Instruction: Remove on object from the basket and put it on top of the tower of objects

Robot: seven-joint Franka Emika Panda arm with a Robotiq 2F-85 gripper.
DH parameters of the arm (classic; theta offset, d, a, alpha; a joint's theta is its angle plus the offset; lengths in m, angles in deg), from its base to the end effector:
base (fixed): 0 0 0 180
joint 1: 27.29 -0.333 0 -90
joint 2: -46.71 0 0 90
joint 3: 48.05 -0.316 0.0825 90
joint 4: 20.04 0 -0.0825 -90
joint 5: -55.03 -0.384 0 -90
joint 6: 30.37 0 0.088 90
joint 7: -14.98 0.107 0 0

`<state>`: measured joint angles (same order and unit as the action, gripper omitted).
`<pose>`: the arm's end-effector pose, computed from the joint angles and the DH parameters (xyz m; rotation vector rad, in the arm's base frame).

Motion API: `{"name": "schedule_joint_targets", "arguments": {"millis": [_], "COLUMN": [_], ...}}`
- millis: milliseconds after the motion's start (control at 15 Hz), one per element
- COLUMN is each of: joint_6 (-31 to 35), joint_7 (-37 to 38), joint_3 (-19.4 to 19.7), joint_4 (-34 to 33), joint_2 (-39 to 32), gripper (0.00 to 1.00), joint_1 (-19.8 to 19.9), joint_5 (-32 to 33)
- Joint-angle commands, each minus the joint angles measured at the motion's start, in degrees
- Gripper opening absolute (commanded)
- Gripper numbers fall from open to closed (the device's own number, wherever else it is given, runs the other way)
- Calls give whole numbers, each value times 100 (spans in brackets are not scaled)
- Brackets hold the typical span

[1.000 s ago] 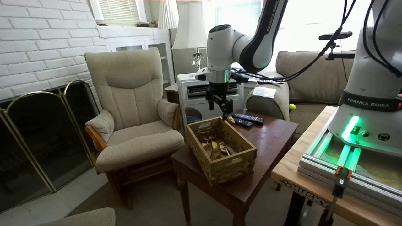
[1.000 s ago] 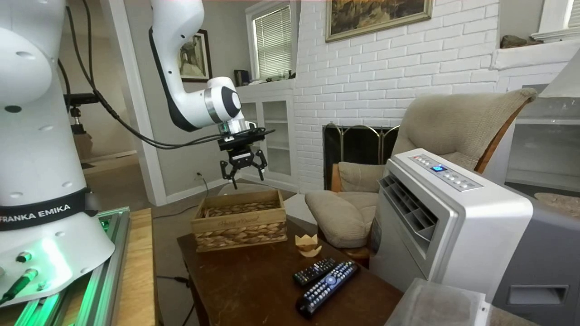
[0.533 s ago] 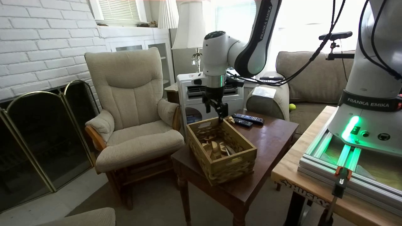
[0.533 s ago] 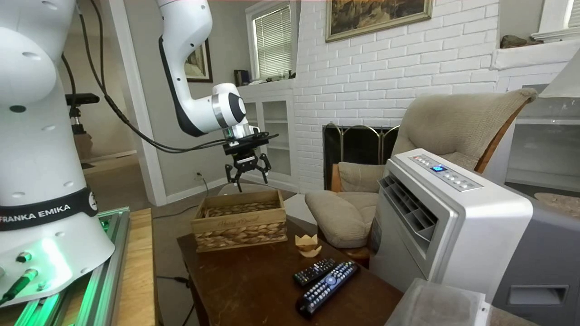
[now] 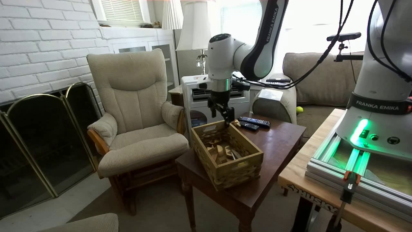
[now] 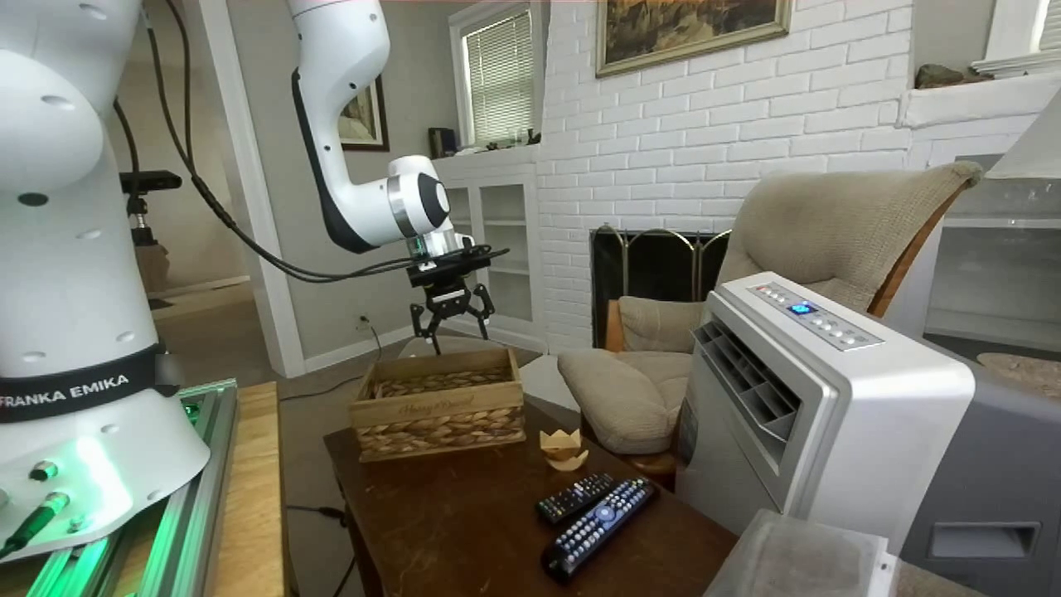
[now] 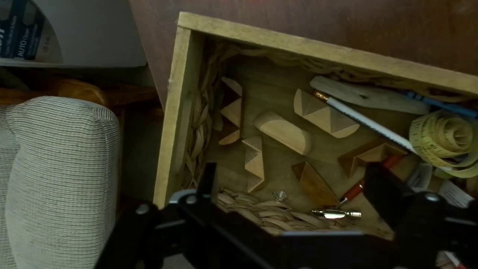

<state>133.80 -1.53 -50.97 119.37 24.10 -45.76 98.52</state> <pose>0.4252 0.2095 0.1459 2.2658 1.8809 0.0743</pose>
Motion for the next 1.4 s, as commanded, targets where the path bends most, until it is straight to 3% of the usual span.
{"name": "schedule_joint_targets", "arguments": {"millis": [0, 400, 867, 1333], "joint_6": [17, 104, 258, 131], "joint_7": [-70, 30, 172, 153], "joint_3": [28, 93, 357, 240], "joint_4": [-78, -293, -988, -1637], "joint_2": [-239, -773, -1518, -2063], "gripper": [100, 100, 100, 100], "joint_1": [-69, -146, -517, -541], "joint_5": [134, 106, 178, 175]}}
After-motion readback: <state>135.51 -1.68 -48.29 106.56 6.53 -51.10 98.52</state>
